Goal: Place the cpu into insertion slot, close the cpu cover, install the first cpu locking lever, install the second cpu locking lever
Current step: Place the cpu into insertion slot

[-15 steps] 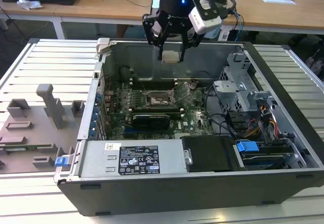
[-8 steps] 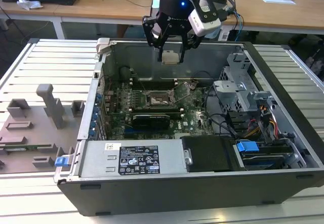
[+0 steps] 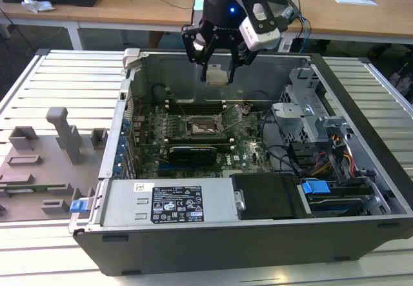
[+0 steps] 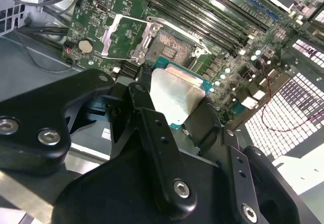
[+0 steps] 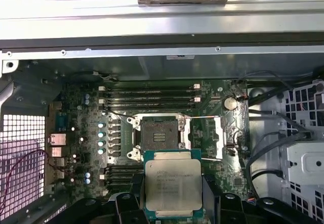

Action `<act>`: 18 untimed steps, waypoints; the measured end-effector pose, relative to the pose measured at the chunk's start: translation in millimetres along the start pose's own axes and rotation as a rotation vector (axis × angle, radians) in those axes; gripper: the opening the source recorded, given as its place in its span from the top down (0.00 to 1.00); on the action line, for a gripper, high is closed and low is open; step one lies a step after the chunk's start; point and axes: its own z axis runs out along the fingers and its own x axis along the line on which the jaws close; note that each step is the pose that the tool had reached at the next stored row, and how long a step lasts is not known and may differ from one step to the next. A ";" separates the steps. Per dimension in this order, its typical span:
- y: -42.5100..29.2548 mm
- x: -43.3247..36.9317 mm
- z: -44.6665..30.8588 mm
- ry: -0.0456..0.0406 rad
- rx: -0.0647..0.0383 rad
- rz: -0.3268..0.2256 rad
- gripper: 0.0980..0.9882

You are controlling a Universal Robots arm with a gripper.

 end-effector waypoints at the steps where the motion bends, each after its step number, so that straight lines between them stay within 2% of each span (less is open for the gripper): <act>1: -0.1 0.0 1.0 0.0001 0.000 0.000 0.50; 15: -2.0 -0.4 21.9 0.0000 0.000 0.000 0.50; 18: -2.6 -0.6 28.9 0.0000 0.000 0.000 0.50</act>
